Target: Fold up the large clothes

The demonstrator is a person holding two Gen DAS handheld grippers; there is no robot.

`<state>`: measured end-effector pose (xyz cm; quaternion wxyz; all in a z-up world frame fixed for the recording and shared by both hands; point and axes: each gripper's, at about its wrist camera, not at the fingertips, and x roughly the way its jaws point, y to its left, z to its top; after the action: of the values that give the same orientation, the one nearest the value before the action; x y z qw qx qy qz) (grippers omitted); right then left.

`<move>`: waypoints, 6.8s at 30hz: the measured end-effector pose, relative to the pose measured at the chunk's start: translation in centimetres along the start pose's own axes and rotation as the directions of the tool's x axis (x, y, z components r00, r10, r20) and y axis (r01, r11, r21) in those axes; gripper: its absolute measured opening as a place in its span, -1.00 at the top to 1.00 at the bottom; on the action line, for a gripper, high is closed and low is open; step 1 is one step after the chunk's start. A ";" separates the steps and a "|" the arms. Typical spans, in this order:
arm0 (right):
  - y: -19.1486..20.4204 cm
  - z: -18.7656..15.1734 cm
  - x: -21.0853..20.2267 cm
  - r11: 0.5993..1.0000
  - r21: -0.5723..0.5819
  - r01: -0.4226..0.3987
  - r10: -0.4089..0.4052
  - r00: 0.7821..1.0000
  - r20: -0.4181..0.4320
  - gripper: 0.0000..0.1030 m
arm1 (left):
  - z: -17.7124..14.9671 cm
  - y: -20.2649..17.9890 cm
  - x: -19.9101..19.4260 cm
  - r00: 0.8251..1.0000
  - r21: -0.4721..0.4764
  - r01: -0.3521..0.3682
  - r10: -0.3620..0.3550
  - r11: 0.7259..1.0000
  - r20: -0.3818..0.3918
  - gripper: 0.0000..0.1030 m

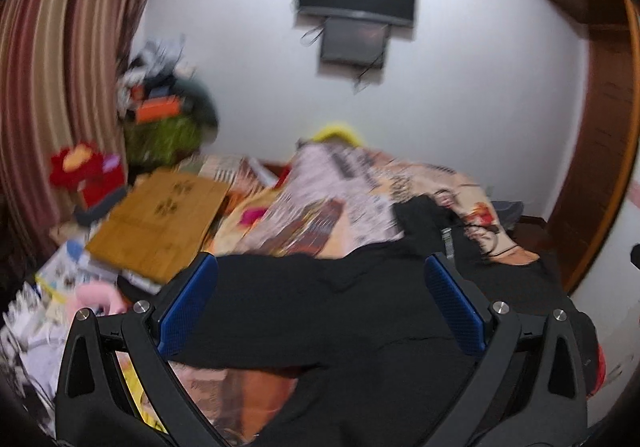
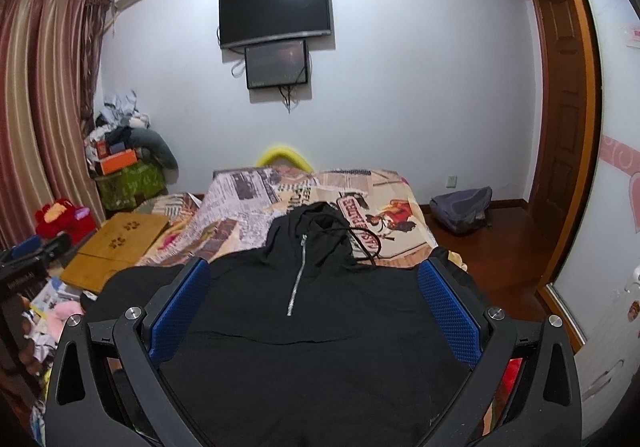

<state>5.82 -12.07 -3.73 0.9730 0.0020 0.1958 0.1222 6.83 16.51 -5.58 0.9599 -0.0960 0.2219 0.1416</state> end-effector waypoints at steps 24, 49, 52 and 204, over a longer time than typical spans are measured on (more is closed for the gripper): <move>1.6 -3.8 12.6 0.994 -0.091 -0.057 0.023 0.941 -0.338 -1.00 | -16.0 25.5 15.8 0.865 -0.730 -0.168 -0.257 0.662 -0.431 -0.38; 1.0 -2.3 11.6 0.988 -0.144 -0.047 0.001 0.953 -0.304 -1.00 | -1.3 15.1 14.4 0.961 -0.263 -0.196 0.131 0.945 -0.245 0.93; 0.9 -2.0 11.2 0.985 -0.164 -0.045 -0.003 0.959 -0.282 -1.00 | 2.0 11.6 14.1 0.982 -0.223 -0.115 0.076 0.968 -0.176 0.94; -27.8 -6.9 9.2 0.886 0.321 0.334 -0.130 0.845 -0.519 -0.42 | -6.2 -19.5 15.5 0.865 0.315 0.364 -0.193 0.876 -0.462 -0.30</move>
<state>18.00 -37.14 -15.09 0.8788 0.1458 0.4521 -0.0451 23.81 0.19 -15.75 0.8997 0.0385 0.4287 -0.0728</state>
